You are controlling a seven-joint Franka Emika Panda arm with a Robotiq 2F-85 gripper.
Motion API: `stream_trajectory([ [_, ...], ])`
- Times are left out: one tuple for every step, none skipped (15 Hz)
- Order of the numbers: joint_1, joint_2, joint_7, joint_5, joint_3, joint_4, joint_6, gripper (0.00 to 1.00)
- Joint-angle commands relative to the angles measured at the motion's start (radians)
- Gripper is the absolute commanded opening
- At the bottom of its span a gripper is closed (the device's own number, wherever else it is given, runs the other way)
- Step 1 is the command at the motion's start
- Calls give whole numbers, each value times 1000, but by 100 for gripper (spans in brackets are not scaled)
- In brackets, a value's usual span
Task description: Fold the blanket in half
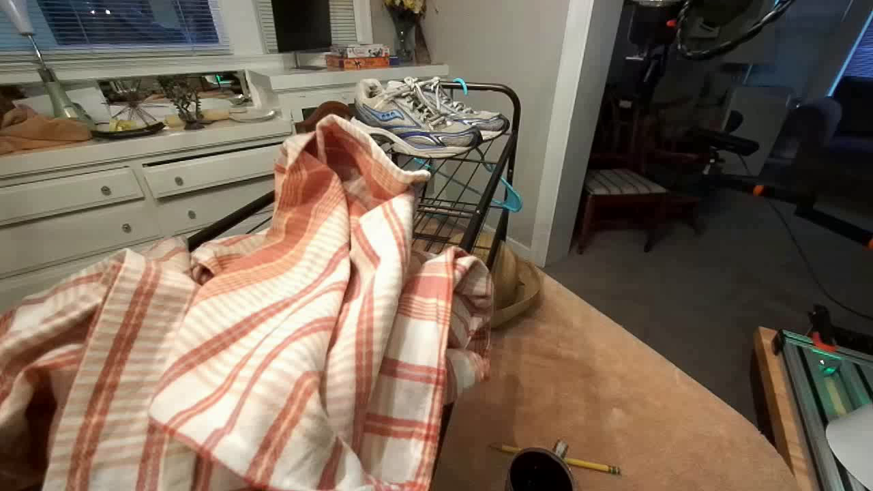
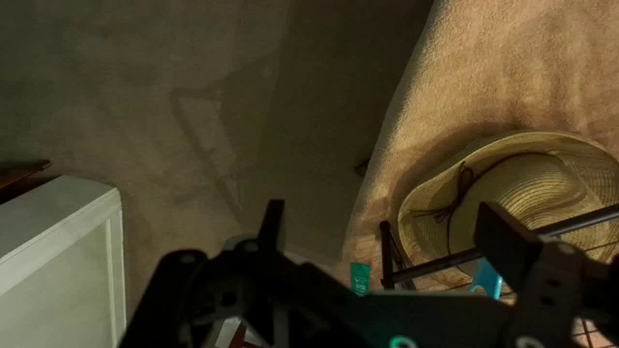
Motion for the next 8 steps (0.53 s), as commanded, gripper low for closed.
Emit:
stream_trajectory([
  [7,1,1,-2,-7,3,-4,100],
  [19,-12,-19,11,-3,-12,-3,100],
  [29,-27,-34,16,2,-31,10,100],
  [47,-50,-62,22,12,-57,11,100],
  [63,-70,-91,28,19,-79,16,100],
  [86,-99,-124,32,32,-112,23,100],
  [107,-120,-147,37,44,-134,17,100],
  [131,-154,-161,40,61,-171,18,100],
])
